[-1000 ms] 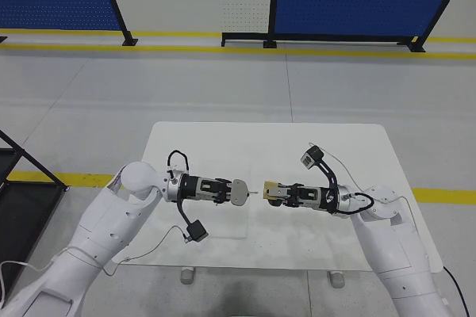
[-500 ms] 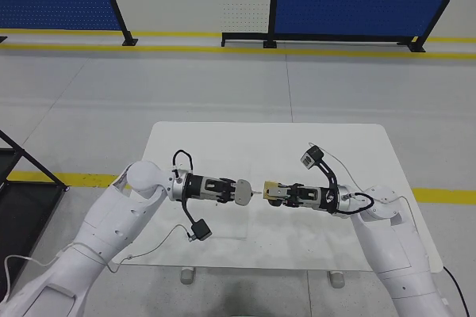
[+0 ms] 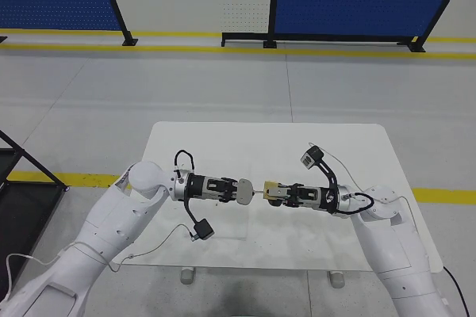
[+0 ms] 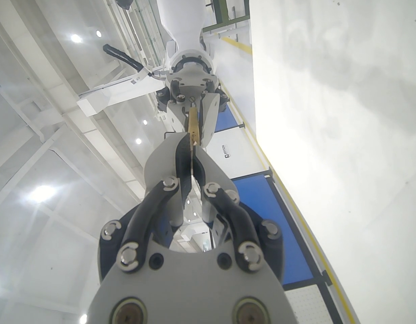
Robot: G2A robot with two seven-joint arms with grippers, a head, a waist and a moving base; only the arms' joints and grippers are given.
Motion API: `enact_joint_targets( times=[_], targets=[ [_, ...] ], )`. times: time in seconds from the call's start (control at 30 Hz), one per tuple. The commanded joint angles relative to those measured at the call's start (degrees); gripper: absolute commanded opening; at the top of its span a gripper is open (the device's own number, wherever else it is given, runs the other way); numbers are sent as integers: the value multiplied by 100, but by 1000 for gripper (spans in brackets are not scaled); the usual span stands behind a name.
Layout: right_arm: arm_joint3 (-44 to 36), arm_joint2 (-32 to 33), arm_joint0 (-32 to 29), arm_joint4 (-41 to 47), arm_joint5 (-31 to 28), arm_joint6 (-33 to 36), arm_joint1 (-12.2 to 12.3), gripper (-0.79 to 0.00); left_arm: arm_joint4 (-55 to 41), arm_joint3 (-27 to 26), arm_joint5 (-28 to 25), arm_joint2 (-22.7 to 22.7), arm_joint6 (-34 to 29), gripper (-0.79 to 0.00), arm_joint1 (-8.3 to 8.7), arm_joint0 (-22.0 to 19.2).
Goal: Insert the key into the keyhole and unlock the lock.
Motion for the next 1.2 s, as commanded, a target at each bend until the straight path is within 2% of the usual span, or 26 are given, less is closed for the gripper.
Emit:
enact_joint_targets(
  times=[0.0,0.87,1.17],
  targets=[
    [0,0,0,0,0,0,0,-785,34,-5,2,0,-25,-785,4,-2],
    [0,0,0,0,0,0,0,-785,377,-152,559,-40,-161,-785,47,41],
    [0,0,0,0,0,0,0,-785,443,-170,600,-38,-181,-785,59,48]
  ],
)
